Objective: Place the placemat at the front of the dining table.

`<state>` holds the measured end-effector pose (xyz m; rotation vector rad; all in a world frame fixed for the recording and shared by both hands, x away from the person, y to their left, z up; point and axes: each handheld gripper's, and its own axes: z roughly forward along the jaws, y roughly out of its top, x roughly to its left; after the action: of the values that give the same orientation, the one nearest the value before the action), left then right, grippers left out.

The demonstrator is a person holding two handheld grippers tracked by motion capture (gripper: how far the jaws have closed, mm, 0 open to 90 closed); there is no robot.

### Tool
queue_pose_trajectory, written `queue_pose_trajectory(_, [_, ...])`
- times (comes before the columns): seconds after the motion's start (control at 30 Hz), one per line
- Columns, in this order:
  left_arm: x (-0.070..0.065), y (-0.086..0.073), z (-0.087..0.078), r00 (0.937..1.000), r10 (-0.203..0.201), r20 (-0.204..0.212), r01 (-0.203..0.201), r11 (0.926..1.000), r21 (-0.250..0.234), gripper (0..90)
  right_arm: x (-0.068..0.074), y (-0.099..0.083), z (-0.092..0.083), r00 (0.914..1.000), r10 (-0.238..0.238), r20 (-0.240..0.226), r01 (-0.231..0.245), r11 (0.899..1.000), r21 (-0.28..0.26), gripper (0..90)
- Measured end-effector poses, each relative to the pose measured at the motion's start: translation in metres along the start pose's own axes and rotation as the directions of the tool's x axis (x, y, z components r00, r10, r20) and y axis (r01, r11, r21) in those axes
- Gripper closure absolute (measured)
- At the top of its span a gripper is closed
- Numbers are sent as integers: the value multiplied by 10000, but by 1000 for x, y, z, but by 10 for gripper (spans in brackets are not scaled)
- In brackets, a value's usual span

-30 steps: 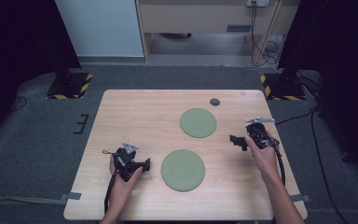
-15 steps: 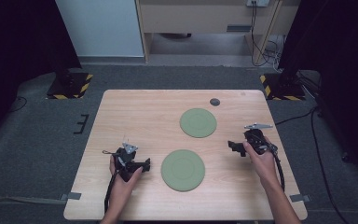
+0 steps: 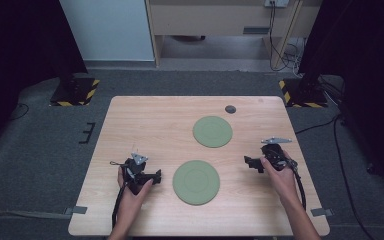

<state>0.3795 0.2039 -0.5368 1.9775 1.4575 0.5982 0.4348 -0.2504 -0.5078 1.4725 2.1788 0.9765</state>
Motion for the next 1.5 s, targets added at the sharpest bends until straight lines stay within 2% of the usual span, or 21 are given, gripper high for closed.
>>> queue_pose_trajectory(0.6, [-1, 0, 0, 10000, -25, -29, 25, 10000, 1, 0, 16, -19, -5, 9996, 31, -285, -35, 9999, -111, 66])
queue_pose_trajectory(0.8, [-1, 0, 0, 10000, -26, -29, 26, 10000, 2, 0, 21, -21, 6, 10000, 6, -94, -6, 10000, 76, 68])
queue_pose_trajectory(0.87, [-1, 0, 0, 10000, -25, -28, 25, 10000, 3, 0, 23, -22, 8, 9999, -84, 121, 84, 10000, 36, 71])
queue_pose_trajectory(1.1, [-1, 0, 0, 10000, -30, -36, 30, 10000, 6, 0, 27, -23, 15, 9995, -24, 326, 27, 10000, -91, 69])
queue_pose_trajectory(1.37, [-1, 0, 0, 10000, -39, -33, 39, 10000, 6, 0, 35, -27, 21, 9951, -577, 801, 585, 9983, -74, 59])
queue_pose_trajectory(1.5, [-1, 0, 0, 10000, -40, -34, 40, 10000, 6, 0, 35, -28, 22, 9950, -597, 796, 613, 9980, -171, 49])
